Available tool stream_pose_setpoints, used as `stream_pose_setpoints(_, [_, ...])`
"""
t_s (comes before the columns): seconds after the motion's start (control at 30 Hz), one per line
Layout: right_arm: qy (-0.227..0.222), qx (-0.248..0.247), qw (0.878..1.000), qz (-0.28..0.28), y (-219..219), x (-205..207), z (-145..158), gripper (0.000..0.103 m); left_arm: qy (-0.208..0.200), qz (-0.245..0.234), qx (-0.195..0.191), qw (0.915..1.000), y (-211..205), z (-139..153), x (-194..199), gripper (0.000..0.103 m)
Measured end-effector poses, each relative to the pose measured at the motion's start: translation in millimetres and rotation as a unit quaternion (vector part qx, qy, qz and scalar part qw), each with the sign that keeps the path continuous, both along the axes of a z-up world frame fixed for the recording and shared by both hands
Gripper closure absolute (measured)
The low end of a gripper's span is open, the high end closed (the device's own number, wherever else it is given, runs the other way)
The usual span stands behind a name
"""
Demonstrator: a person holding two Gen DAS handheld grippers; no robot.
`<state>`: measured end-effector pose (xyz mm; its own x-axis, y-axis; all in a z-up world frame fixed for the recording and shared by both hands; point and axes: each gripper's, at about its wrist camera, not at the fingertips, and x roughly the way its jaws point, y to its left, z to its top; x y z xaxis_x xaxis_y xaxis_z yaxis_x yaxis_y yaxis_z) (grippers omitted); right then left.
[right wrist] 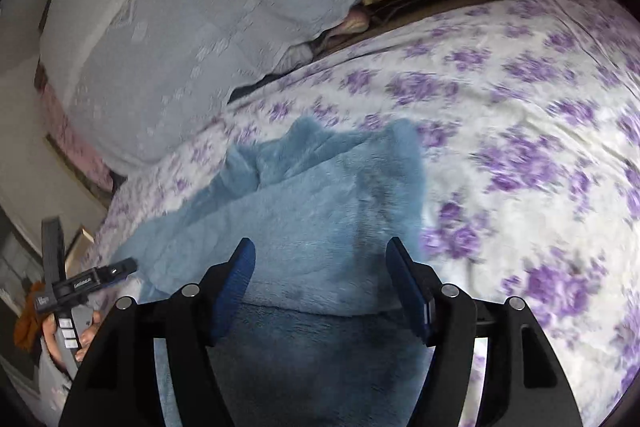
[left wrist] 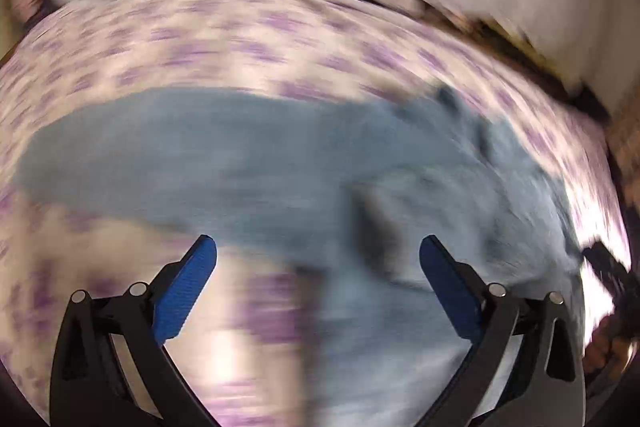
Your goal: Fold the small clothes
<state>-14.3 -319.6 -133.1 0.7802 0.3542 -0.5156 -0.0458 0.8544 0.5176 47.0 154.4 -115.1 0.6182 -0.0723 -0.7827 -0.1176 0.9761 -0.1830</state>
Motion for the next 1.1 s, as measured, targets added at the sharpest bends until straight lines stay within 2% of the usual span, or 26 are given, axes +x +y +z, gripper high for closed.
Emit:
stream_pose_setpoints(0.1, [0.004,0.028,0.999,-0.03,-15.8,-3.3,-4.7,0.035,0.011,0.09,-0.028,0.9955,72.5,-6.1,-9.4,0.004])
stream_pose_setpoints(0.17, [0.008,0.041,0.999,-0.034,-19.6,-1.3,-8.8,0.035,0.01,0.179,-0.077,0.9808,134.5,-17.1,-17.3,0.005])
stream_pose_setpoints(0.2, [0.013,0.045,0.998,-0.032,-20.2,-0.1,-11.8,0.035,0.005,0.216,-0.103,0.9709,158.6,-23.5,-21.4,0.005])
stream_pose_setpoints(0.23, [0.017,0.046,0.998,-0.03,-16.7,1.3,-14.4,0.035,0.001,0.248,-0.146,0.9575,185.6,-33.1,-24.6,0.005])
stream_pose_setpoints(0.3, [0.026,0.045,0.998,-0.032,-12.3,5.2,-18.8,0.035,-0.02,0.266,-0.231,0.9358,218.4,-42.9,-24.7,0.005])
stream_pose_setpoints(0.33, [0.029,0.047,0.998,-0.032,-11.9,8.1,-20.9,0.035,-0.024,0.271,-0.233,0.9336,222.3,-39.8,-21.9,0.004])
stream_pose_setpoints(0.4, [0.035,0.062,0.997,-0.035,-16.2,9.5,-25.6,0.035,-0.017,0.264,-0.213,0.9406,223.7,-34.0,-3.2,0.005])
stream_pose_setpoints(0.47, [0.042,0.078,0.995,-0.038,-19.9,13.3,-30.8,0.035,-0.014,0.271,-0.189,0.9437,226.2,-33.0,13.4,0.017])
stream_pose_setpoints(0.5, [0.043,0.085,0.995,-0.04,-22.1,13.2,-32.3,0.035,-0.007,0.28,-0.182,0.9426,227.5,-34.1,18.7,0.037])
stream_pose_setpoints(0.57, [0.038,0.089,0.994,-0.044,-23.2,11.5,-31.9,0.035,-0.003,0.281,-0.176,0.9433,237.1,-34.2,22.1,0.057])
stream_pose_setpoints(0.6, [0.037,0.088,0.994,-0.046,-23.1,11.3,-31.8,0.035,-0.007,0.272,-0.178,0.9457,236.4,-31.1,24.1,0.075])
stream_pose_setpoints(0.63, [0.038,0.087,0.994,-0.046,-22.6,11.7,-32.0,0.035,-0.01,0.256,-0.175,0.9507,235.7,-25.5,24.3,0.087])
stream_pose_setpoints(0.7, [0.037,0.085,0.995,-0.046,-21.6,11.0,-31.8,0.035,-0.018,0.236,-0.149,0.9601,226.3,-13.2,19.3,0.089])
stream_pose_setpoints(0.73, [0.036,0.083,0.995,-0.045,-20.8,10.6,-31.2,0.035,-0.024,0.224,-0.117,0.9672,215.1,-2.1,17.7,0.09])
stream_pose_setpoints(0.83, [0.033,0.078,0.996,-0.042,-18.6,11.1,-27.8,0.035,-0.041,0.188,-0.059,0.9794,184.4,24.9,16.9,0.09])
stream_pose_setpoints(1.1, [0.014,0.069,0.997,-0.027,-11.0,5.3,-9.4,0.035,-0.081,0.071,0.016,0.994,74.8,80.0,30.1,0.091])
